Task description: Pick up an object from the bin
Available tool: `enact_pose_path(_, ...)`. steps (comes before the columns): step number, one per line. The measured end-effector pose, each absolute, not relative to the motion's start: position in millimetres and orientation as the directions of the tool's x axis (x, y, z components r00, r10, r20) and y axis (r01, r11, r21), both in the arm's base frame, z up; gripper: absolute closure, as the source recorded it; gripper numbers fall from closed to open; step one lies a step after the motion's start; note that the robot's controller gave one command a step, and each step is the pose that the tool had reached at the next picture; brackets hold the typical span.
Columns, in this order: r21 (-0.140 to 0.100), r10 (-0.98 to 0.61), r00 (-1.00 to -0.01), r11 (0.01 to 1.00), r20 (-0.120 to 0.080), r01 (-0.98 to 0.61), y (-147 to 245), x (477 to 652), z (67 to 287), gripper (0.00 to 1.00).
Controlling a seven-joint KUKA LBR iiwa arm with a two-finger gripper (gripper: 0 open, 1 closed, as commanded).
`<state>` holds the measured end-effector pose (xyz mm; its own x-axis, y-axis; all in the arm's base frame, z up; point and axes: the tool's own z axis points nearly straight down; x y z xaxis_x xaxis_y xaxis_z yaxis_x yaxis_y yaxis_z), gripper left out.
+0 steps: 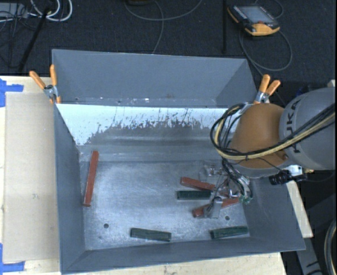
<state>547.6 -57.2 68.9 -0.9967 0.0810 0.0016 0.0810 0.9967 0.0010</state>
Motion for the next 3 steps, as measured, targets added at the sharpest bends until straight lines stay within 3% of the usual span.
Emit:
enact_pose_path(1, 0.002, 0.082, -0.997, 0.997, 0.001, 0.082, -57.4, 548.9, 74.6, 1.0)
enact_pose_path(2, 0.0, -0.024, -1.0, 1.0, -0.011, -0.024, -30.7, 591.3, 212.1, 1.0)
enact_pose_path(3, 0.0, -0.02, -1.0, 1.0, -0.002, -0.02, -31.6, 589.0, 207.3, 0.0)
